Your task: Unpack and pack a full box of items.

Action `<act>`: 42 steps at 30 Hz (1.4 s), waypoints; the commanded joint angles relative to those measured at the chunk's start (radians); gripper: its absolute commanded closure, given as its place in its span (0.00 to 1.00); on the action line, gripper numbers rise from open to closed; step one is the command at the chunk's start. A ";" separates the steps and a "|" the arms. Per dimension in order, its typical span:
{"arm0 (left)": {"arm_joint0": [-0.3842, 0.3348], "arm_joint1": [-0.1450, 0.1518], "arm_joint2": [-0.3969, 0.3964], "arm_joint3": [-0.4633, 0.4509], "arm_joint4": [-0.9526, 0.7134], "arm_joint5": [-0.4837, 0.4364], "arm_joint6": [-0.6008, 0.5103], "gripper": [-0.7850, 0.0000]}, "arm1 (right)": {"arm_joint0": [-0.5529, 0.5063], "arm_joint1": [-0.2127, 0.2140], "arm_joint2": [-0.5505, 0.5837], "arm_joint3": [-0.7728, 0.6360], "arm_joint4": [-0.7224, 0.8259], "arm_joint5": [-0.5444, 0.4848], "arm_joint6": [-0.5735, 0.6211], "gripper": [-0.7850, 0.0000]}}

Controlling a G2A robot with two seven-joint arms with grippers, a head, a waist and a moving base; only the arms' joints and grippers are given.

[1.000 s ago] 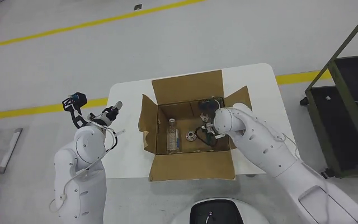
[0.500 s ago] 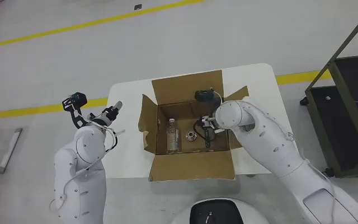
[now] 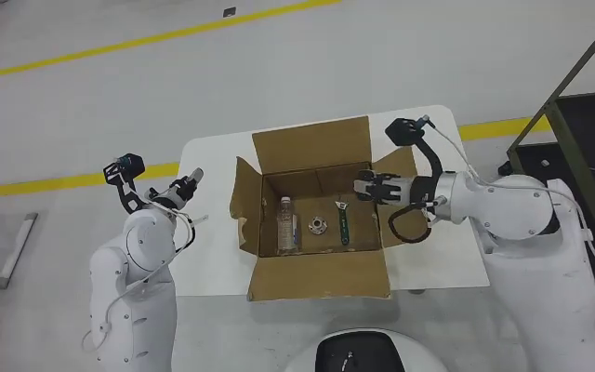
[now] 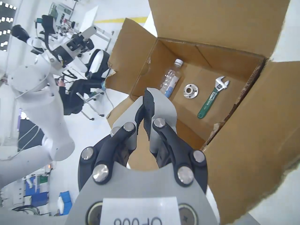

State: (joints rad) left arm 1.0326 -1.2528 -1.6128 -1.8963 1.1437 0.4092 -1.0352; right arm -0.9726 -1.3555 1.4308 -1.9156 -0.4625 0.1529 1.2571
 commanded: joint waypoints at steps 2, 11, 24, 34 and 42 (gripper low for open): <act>0.000 0.000 0.000 0.000 0.000 0.000 0.000 0.00 | 0.001 0.000 -0.002 0.000 -0.019 0.000 -0.001 1.00; 0.000 0.000 0.000 0.000 0.000 0.000 0.000 0.00 | -0.077 0.004 -0.007 -0.041 -0.037 -0.119 -0.183 1.00; 0.000 0.000 0.000 0.000 0.000 0.000 0.000 0.00 | -0.362 0.028 0.304 -0.128 -0.091 -0.309 -0.706 1.00; 0.000 0.000 0.000 0.000 0.000 0.000 0.000 0.00 | -0.473 0.037 0.417 0.018 0.003 -0.280 -0.753 1.00; 0.000 0.000 0.000 0.000 0.000 0.000 0.000 0.00 | -0.355 0.035 0.241 0.204 -0.086 -0.257 -0.750 1.00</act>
State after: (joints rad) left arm 1.0326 -1.2528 -1.6128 -1.8963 1.1437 0.4092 -1.0352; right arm -1.3472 -1.3190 1.6962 -1.7306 -0.5409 -0.1039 0.5061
